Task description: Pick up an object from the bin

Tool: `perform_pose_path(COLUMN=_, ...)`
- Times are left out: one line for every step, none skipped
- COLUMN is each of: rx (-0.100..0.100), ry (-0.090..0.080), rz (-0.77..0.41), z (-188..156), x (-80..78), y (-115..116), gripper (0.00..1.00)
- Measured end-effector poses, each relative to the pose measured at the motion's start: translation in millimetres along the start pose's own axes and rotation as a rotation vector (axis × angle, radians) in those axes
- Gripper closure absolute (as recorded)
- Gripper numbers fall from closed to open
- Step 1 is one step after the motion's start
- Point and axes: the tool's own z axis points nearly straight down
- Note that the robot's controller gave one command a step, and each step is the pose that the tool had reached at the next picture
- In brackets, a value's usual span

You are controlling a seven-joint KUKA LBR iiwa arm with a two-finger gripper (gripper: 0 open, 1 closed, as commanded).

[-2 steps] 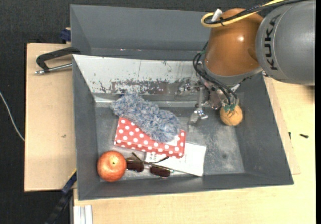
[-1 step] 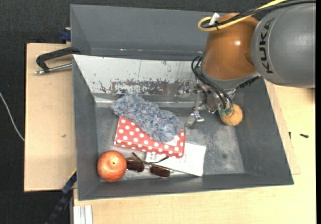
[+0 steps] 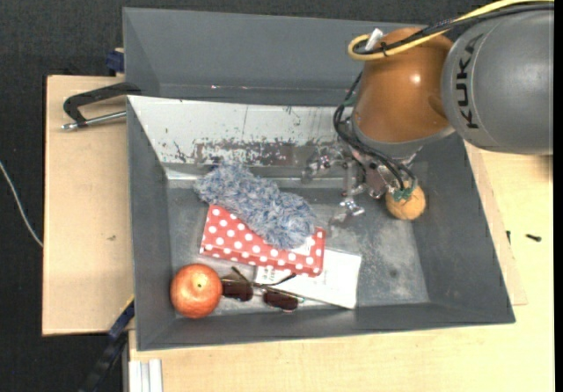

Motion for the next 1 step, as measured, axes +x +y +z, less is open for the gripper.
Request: perform_pose_path(rx=0.000, ry=0.000, rz=0.134, z=20.6, x=-7.9, y=2.0, gripper=0.00)
